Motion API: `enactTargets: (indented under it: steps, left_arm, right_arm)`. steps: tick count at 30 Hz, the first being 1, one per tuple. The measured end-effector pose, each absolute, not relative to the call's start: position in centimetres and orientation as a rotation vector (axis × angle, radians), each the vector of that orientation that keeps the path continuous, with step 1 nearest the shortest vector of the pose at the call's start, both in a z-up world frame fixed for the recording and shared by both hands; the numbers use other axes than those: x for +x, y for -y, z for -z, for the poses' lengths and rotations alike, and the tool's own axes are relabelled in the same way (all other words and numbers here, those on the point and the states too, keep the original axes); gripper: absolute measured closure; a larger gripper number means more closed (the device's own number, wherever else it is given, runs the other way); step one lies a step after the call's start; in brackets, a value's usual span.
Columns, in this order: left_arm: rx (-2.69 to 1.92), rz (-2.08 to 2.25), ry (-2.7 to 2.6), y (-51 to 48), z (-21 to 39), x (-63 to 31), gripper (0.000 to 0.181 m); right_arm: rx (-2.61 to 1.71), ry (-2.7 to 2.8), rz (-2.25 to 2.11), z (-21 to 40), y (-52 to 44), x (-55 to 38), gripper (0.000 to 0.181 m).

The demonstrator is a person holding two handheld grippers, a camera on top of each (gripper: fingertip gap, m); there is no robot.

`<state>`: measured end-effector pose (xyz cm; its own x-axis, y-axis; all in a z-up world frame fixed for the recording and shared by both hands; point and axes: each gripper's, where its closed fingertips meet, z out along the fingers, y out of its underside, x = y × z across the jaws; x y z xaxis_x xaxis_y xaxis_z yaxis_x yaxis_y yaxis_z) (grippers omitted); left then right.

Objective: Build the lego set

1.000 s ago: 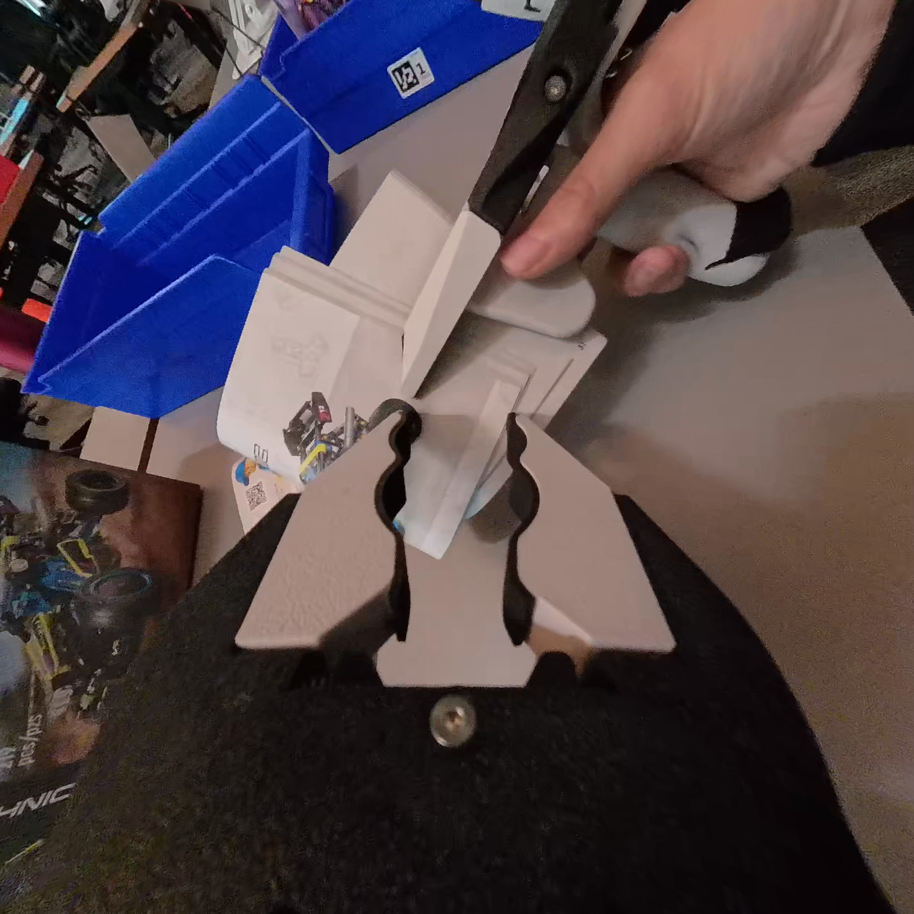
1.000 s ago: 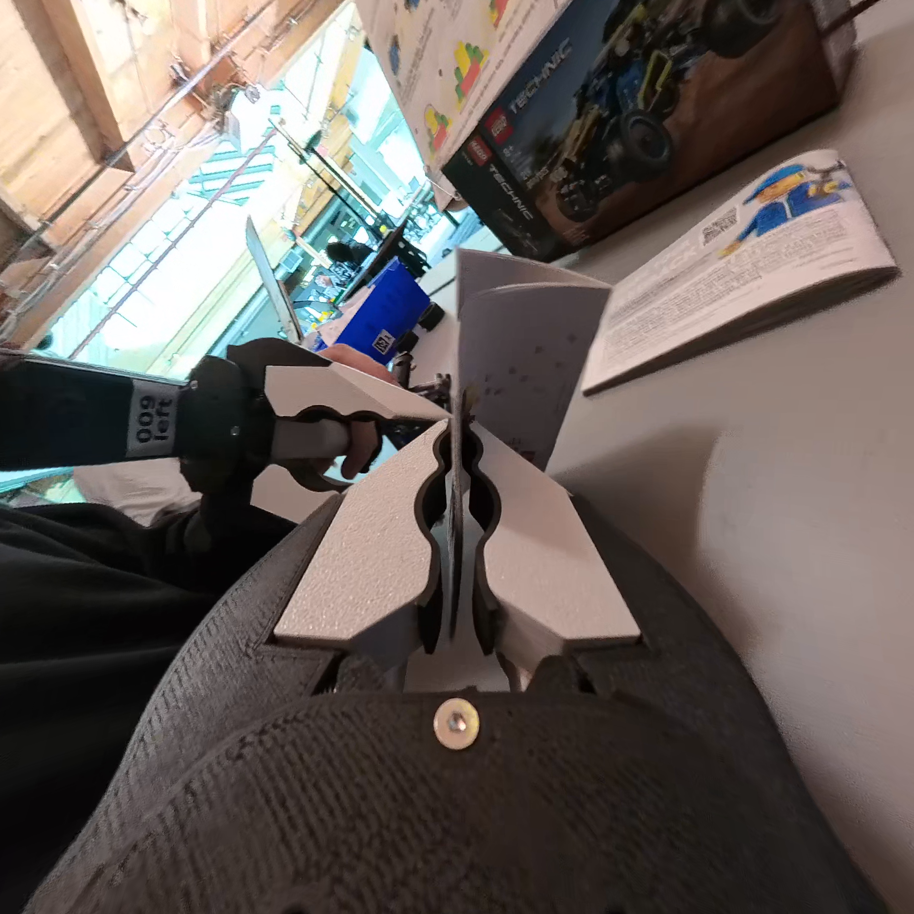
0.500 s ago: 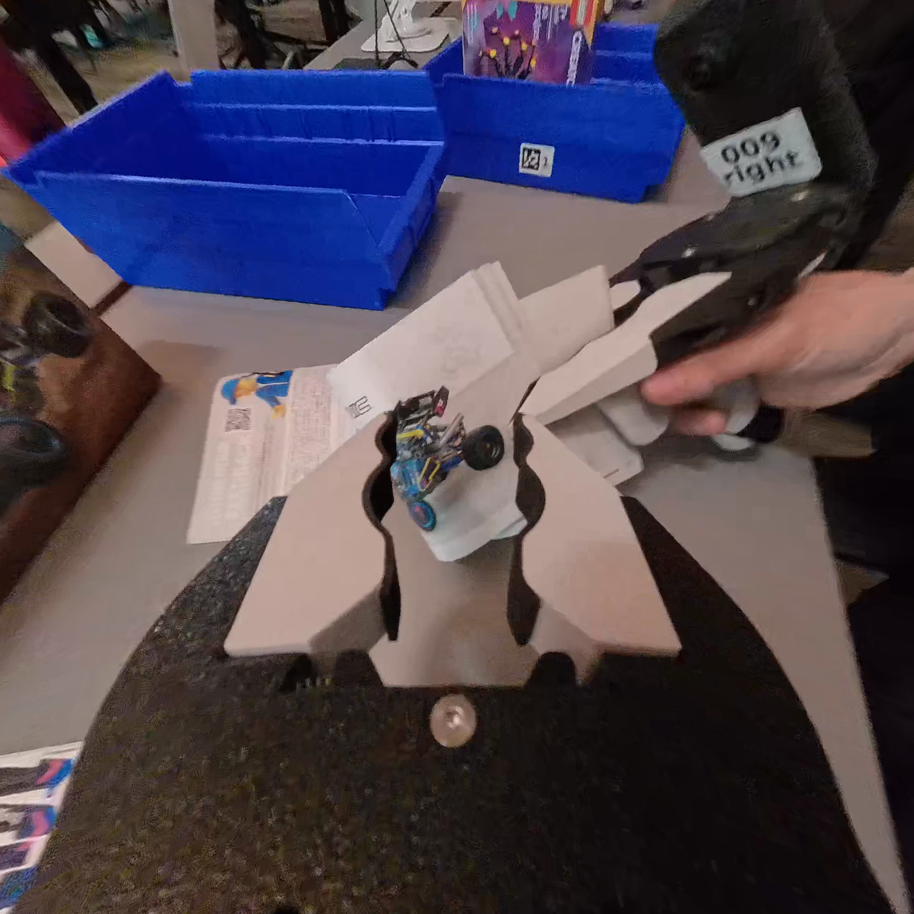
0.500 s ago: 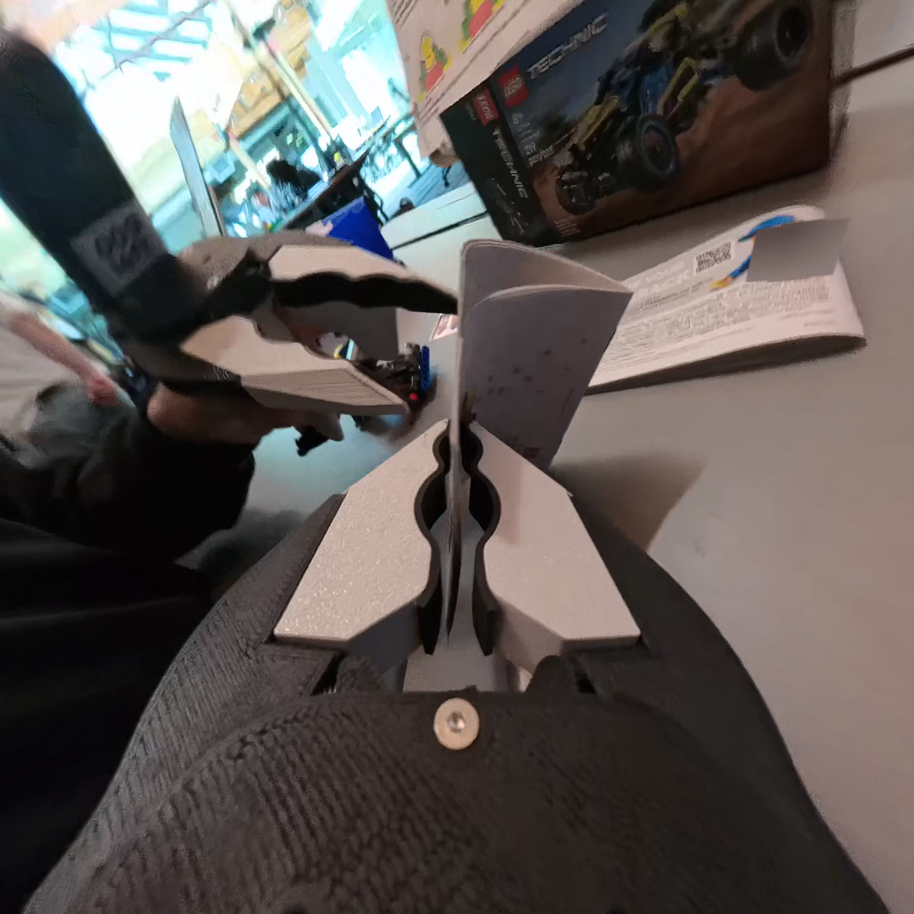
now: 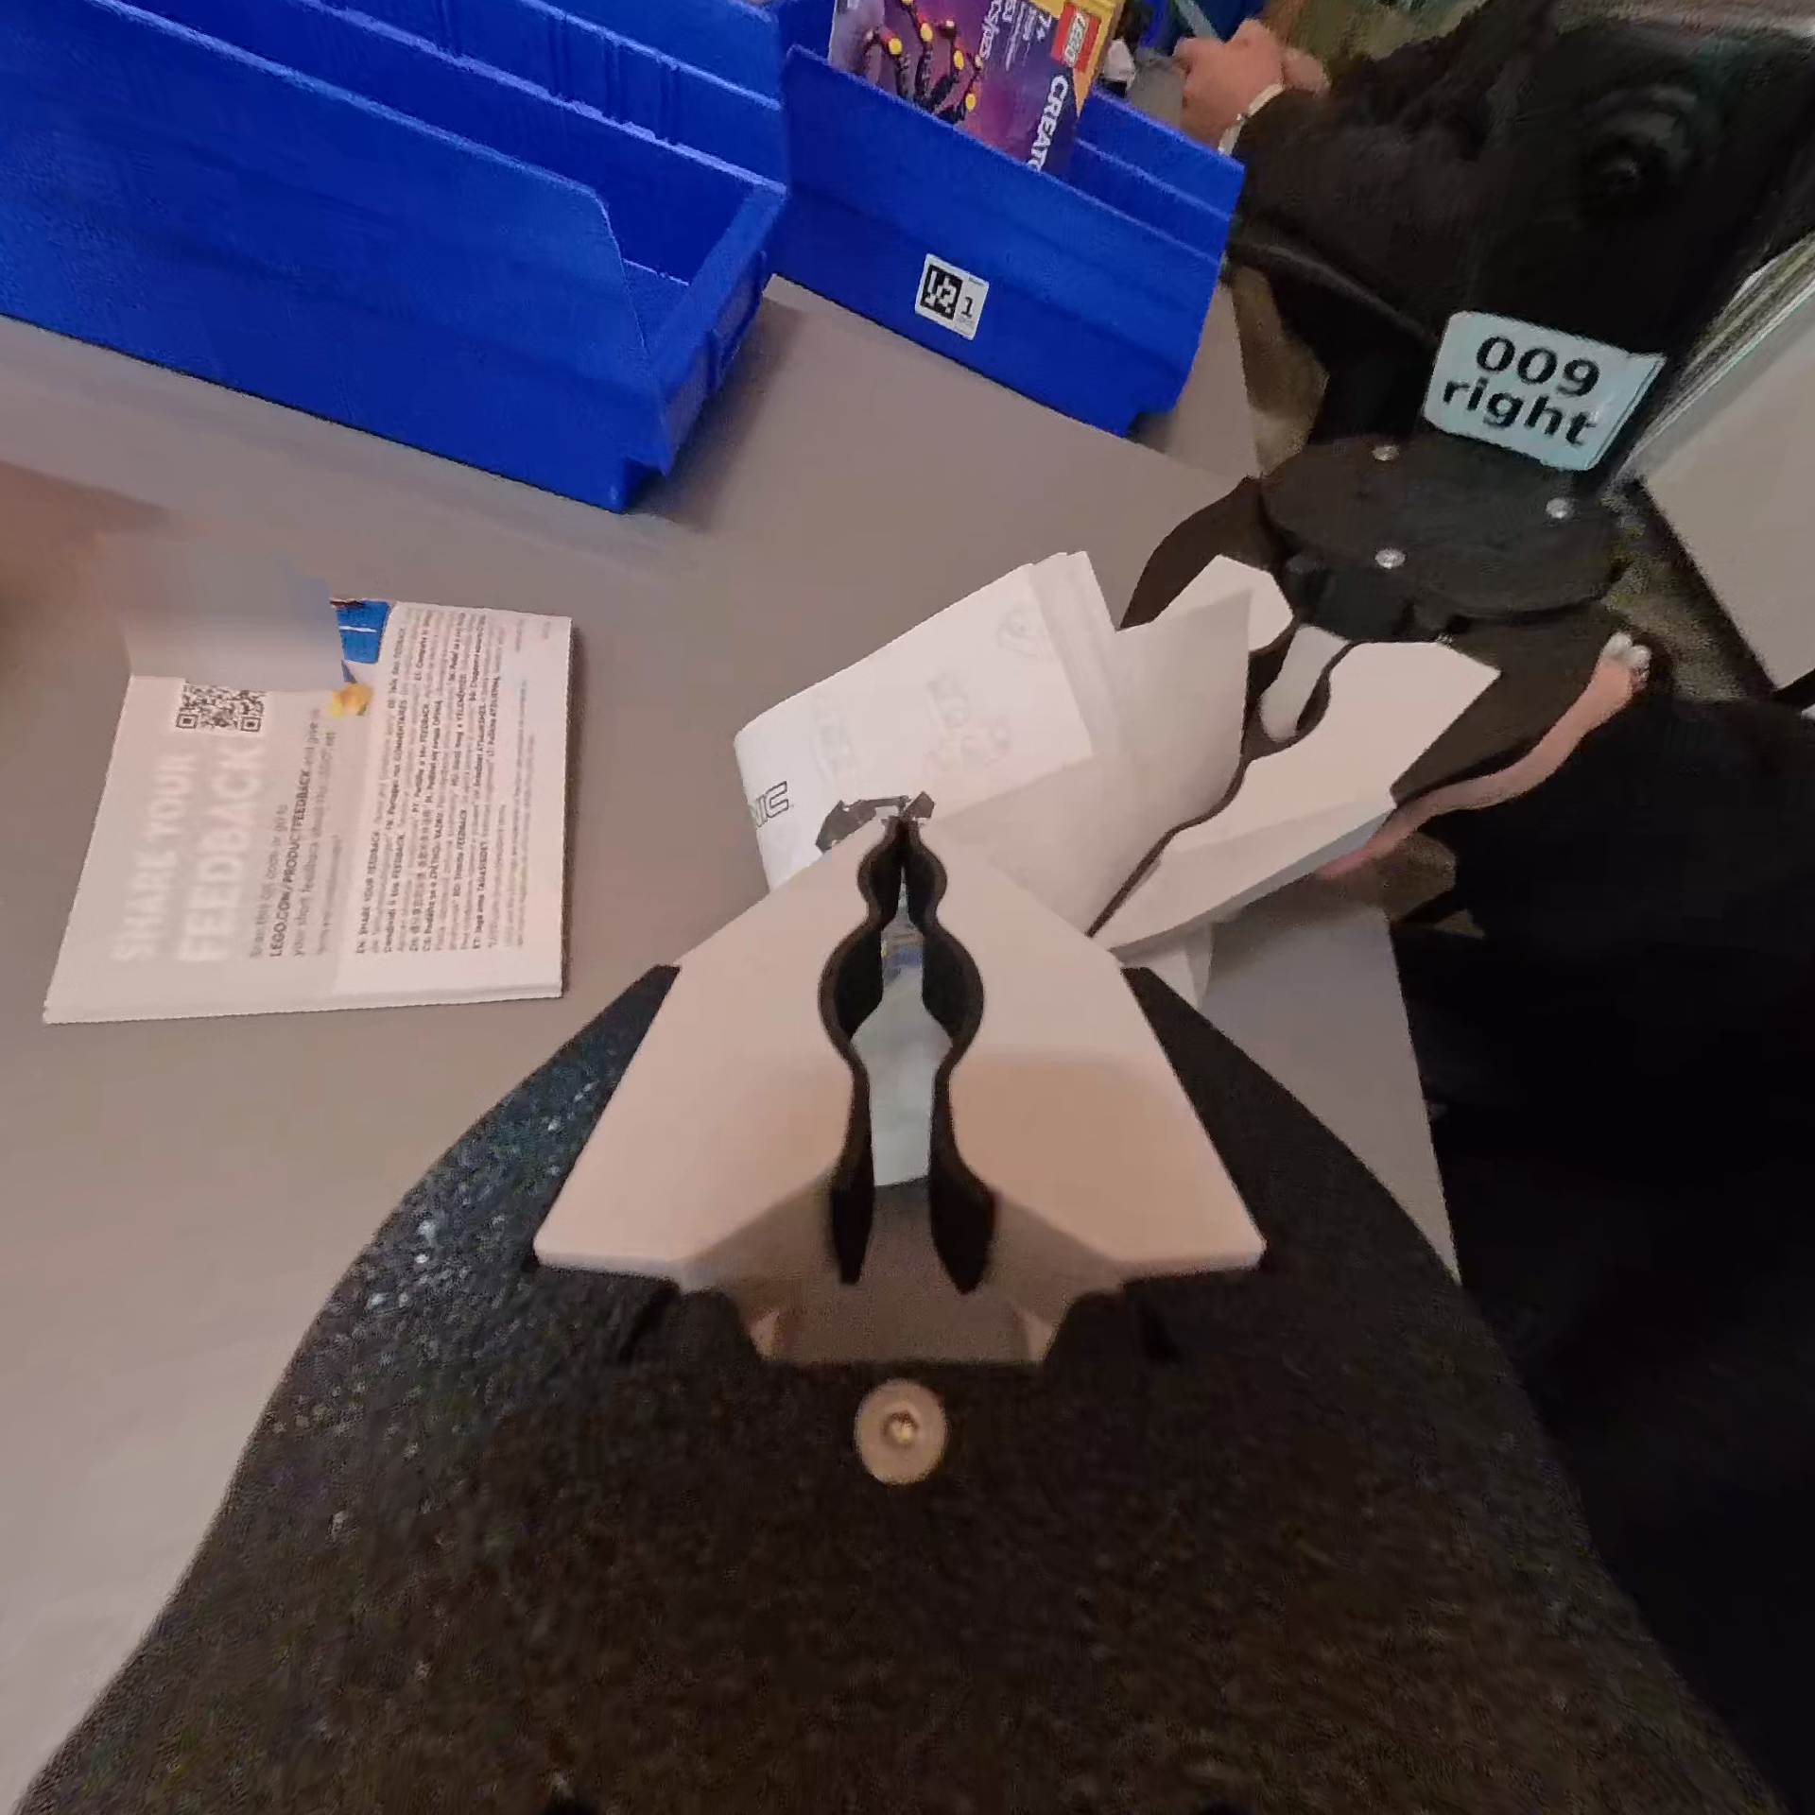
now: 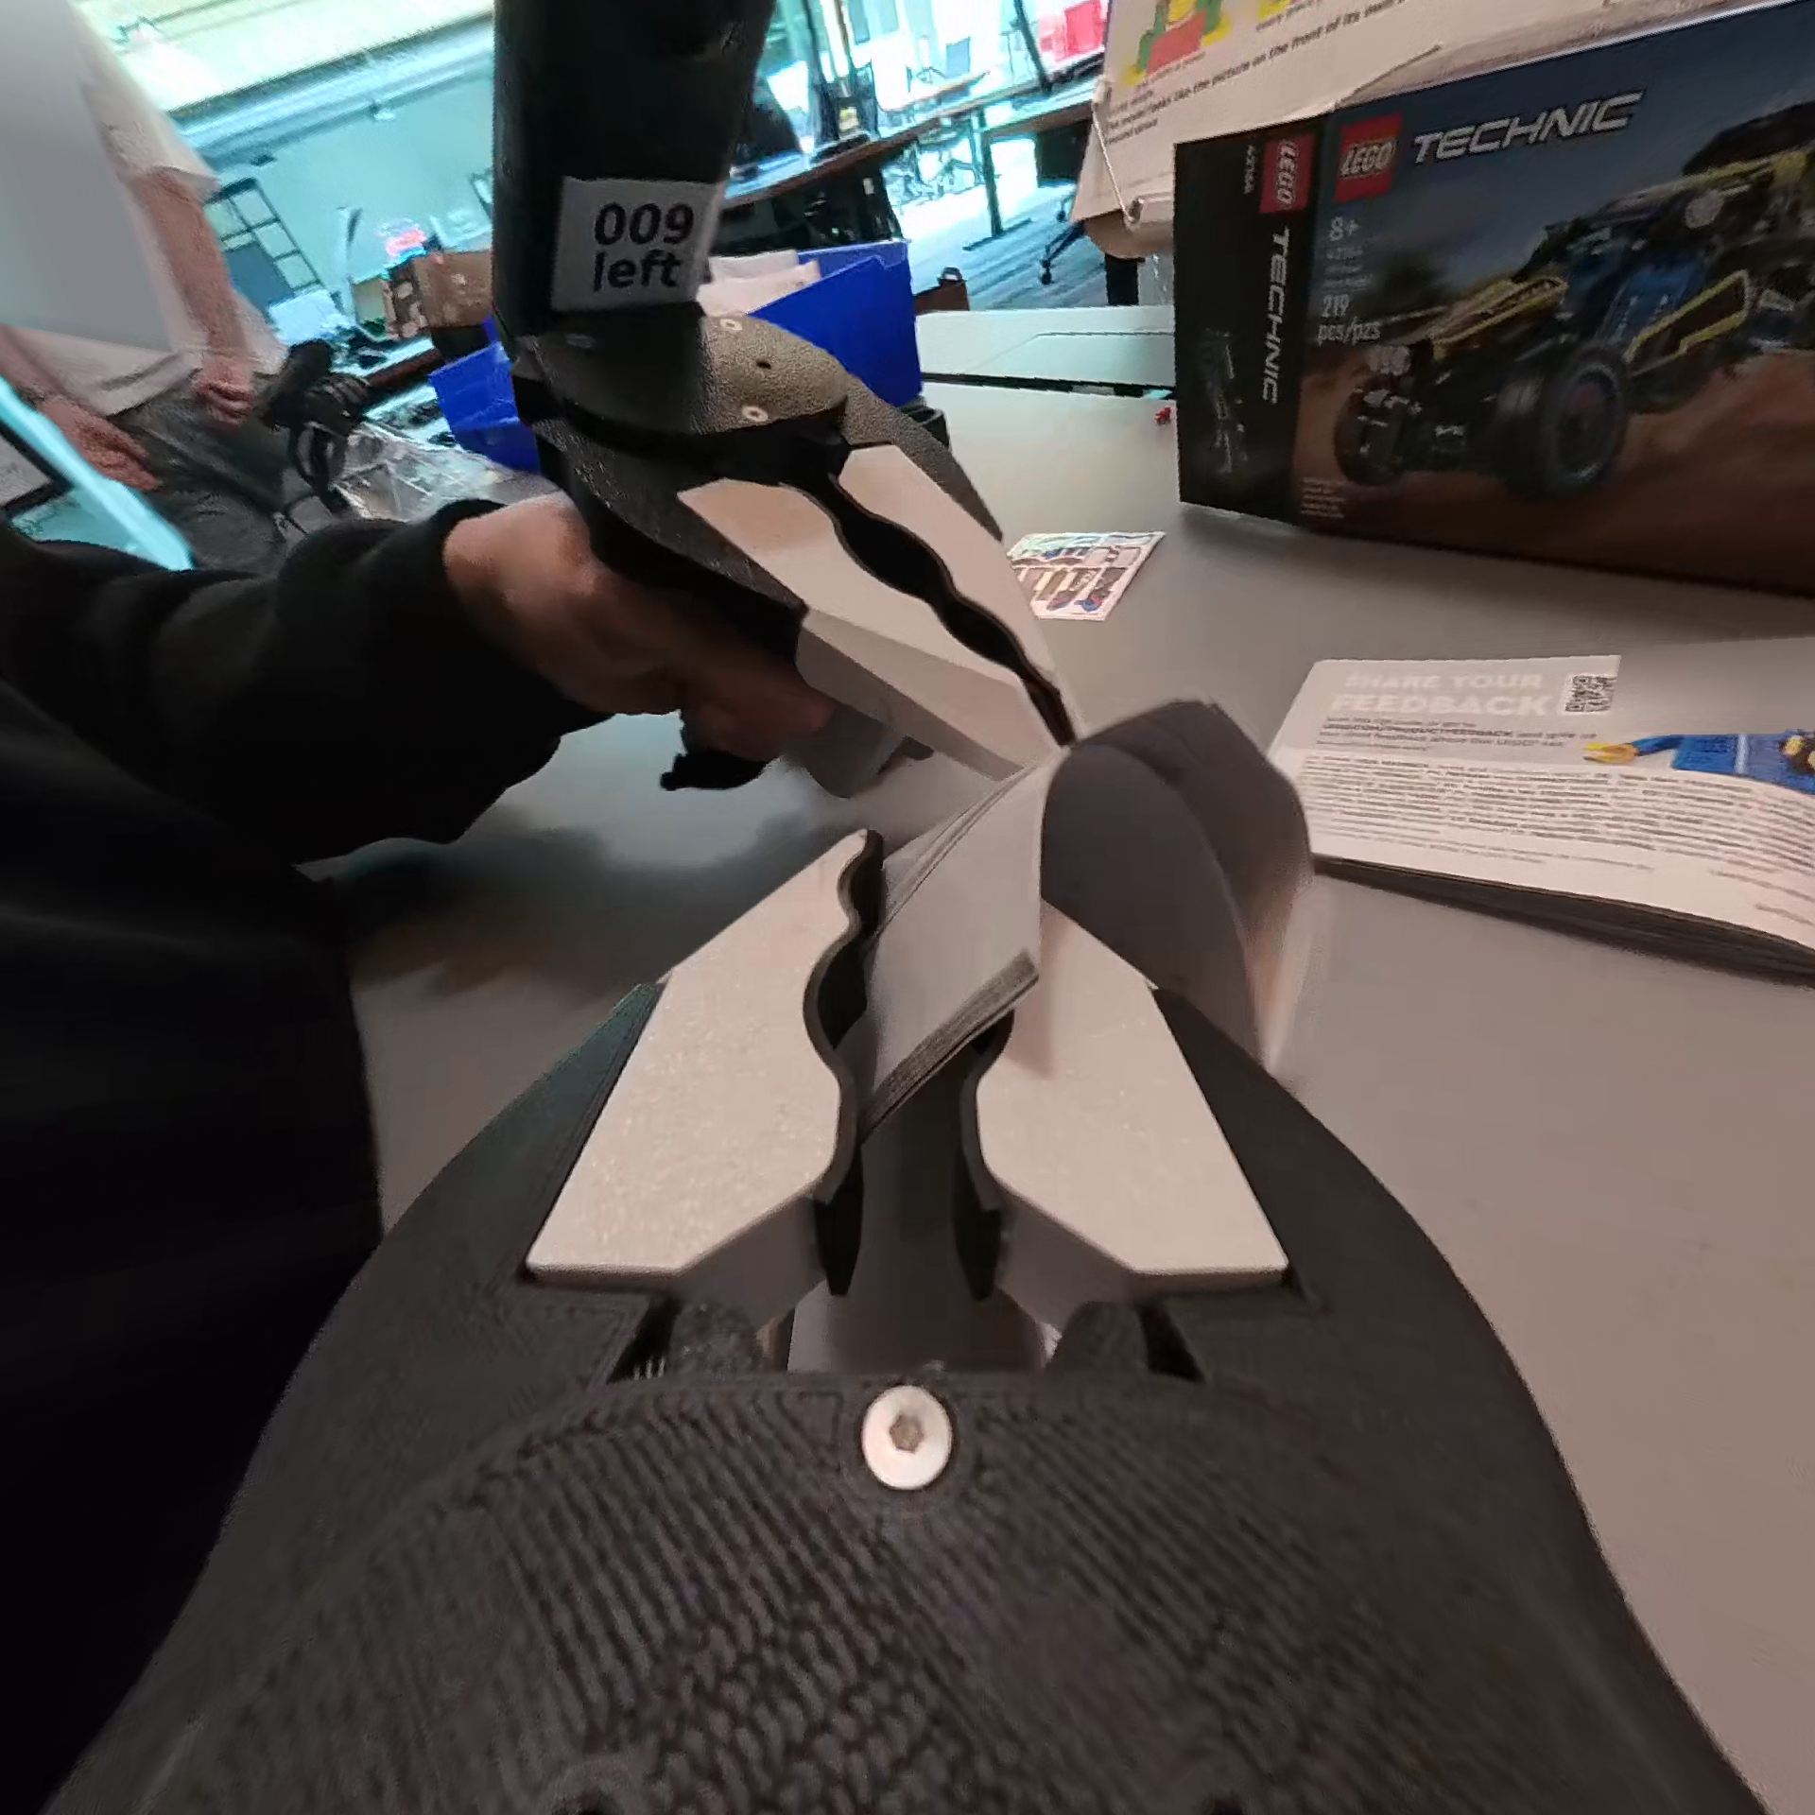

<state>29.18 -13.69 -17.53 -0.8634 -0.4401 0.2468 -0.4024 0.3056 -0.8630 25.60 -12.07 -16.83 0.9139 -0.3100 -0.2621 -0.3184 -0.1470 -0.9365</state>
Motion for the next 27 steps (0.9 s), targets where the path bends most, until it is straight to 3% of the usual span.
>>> enactTargets:
  steps: [1, 9, 11, 14, 17, 20, 22, 27]
  left_arm:
    - [-0.783, 1.599, -2.508, 13.7, 17.7, 29.2, 0.181]
    - [-0.651, 1.724, -2.374, 13.1, 15.5, 28.7, 0.180]
    - [-0.569, 1.737, -2.333, 12.8, 14.8, 28.3, 0.177]
    - [-0.436, 1.683, -2.334, 12.9, 14.6, 27.4, 0.159]
    - [-0.410, 1.514, -2.374, 12.5, 16.3, 27.7, 0.160]
    - [-0.447, 1.438, -2.380, 12.3, 17.1, 28.3, 0.164]
    - [-0.519, 1.400, -2.381, 12.1, 17.5, 28.9, 0.155]
    - [-0.613, 1.367, -2.418, 12.0, 18.4, 29.3, 0.154]
  right_arm:
    - [-1.745, -0.477, -0.026, 16.8, 12.0, 25.5, 0.171]
    - [-1.539, -0.616, -0.173, 14.5, 12.2, 26.8, 0.166]
    - [-1.423, -0.657, -0.257, 13.5, 12.2, 27.1, 0.157]
    - [-1.328, -0.748, -0.319, 13.5, 12.4, 28.4, 0.175]
    - [-1.411, -0.805, -0.305, 15.1, 12.1, 28.9, 0.181]
    - [-1.498, -0.742, -0.333, 15.3, 11.0, 27.6, 0.154]
    - [-1.515, -0.720, -0.305, 15.0, 10.7, 27.5, 0.144]
    - [-1.499, -0.720, -0.264, 14.8, 11.8, 27.9, 0.177]
